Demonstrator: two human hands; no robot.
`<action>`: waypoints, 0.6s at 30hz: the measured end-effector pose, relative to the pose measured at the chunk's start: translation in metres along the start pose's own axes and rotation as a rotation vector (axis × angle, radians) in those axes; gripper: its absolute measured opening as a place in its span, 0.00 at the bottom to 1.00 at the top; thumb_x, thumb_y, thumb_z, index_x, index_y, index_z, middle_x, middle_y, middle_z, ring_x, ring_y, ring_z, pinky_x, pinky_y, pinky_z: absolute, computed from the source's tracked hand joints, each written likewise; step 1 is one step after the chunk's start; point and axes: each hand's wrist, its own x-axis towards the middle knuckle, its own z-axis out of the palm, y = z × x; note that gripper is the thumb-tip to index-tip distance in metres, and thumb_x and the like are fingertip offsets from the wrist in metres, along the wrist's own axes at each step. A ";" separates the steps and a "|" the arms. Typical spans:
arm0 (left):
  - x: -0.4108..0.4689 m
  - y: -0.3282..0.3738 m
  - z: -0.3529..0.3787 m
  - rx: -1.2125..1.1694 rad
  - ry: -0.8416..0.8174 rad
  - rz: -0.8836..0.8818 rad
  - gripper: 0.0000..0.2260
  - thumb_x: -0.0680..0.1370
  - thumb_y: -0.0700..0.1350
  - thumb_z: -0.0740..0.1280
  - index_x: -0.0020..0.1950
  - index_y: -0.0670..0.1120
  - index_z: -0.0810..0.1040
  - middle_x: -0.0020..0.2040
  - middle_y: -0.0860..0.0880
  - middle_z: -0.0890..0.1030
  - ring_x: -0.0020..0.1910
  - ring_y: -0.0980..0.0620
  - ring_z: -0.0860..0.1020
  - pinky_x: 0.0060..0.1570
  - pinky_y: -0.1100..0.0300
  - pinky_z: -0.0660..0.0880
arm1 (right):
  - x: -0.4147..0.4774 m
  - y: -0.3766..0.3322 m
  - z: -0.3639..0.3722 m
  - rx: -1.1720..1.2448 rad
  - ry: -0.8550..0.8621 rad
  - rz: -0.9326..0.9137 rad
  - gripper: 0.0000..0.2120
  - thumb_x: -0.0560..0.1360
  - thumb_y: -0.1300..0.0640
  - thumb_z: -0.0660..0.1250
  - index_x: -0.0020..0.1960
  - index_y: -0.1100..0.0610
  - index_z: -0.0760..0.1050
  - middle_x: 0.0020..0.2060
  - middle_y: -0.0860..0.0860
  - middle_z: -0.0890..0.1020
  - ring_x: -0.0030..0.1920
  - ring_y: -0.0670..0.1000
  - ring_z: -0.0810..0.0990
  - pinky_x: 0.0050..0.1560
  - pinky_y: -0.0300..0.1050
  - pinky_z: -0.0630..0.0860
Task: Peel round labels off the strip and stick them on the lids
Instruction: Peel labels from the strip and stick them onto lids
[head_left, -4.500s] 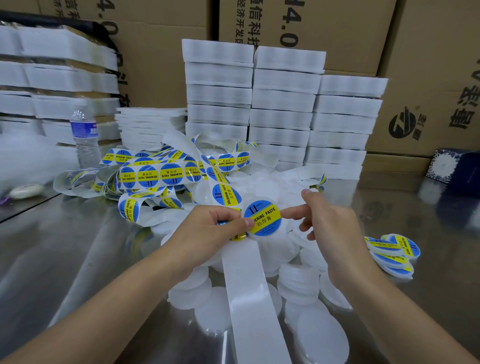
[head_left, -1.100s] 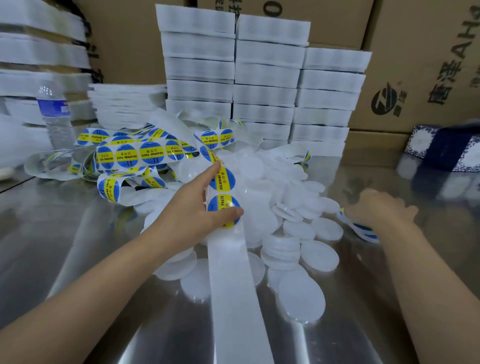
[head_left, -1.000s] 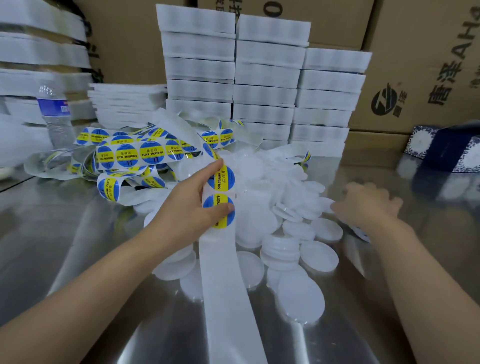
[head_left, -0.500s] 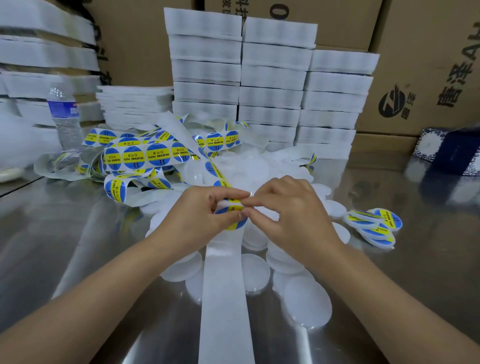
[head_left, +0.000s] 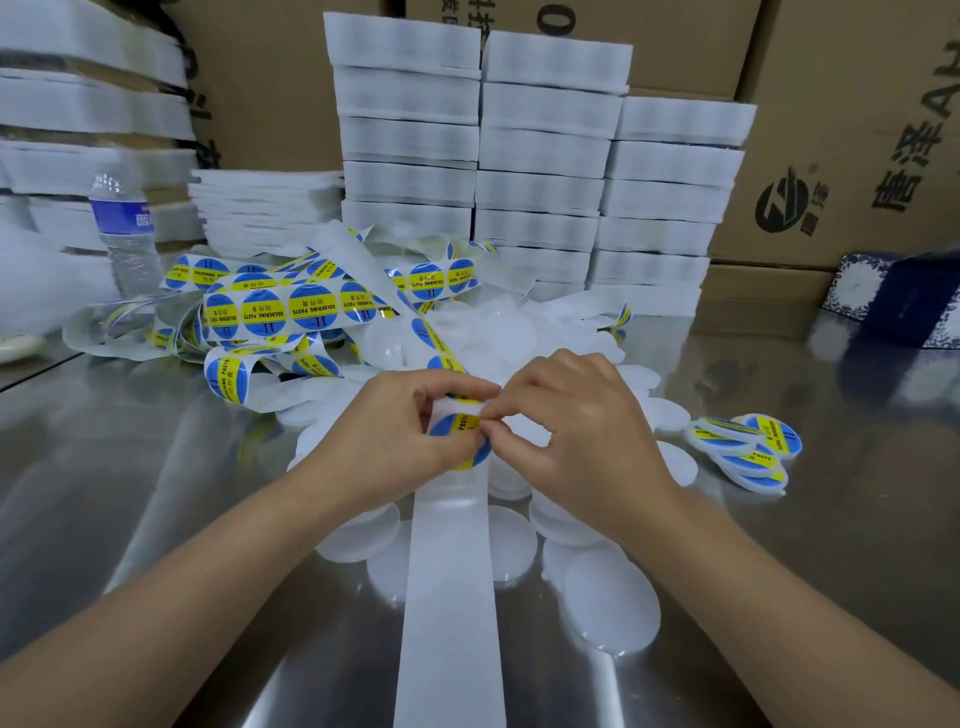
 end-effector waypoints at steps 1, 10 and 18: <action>0.000 0.001 -0.001 -0.036 0.014 -0.009 0.15 0.68 0.40 0.69 0.46 0.61 0.82 0.33 0.56 0.82 0.30 0.51 0.75 0.34 0.60 0.75 | 0.000 0.000 0.000 0.001 -0.014 -0.007 0.01 0.66 0.60 0.72 0.36 0.56 0.82 0.33 0.50 0.80 0.34 0.54 0.77 0.40 0.44 0.65; 0.012 -0.006 -0.009 -0.208 0.214 -0.253 0.11 0.74 0.45 0.71 0.51 0.60 0.81 0.46 0.38 0.80 0.43 0.50 0.78 0.43 0.50 0.78 | -0.003 -0.003 -0.002 0.176 -0.248 0.002 0.01 0.69 0.61 0.72 0.40 0.58 0.82 0.36 0.51 0.79 0.37 0.51 0.74 0.39 0.43 0.70; 0.016 -0.011 -0.011 -0.295 0.225 -0.344 0.23 0.74 0.30 0.65 0.51 0.60 0.80 0.56 0.52 0.82 0.42 0.51 0.79 0.36 0.63 0.74 | 0.001 -0.009 -0.015 0.444 -0.374 0.203 0.04 0.69 0.61 0.72 0.38 0.54 0.79 0.34 0.47 0.76 0.37 0.44 0.71 0.42 0.42 0.72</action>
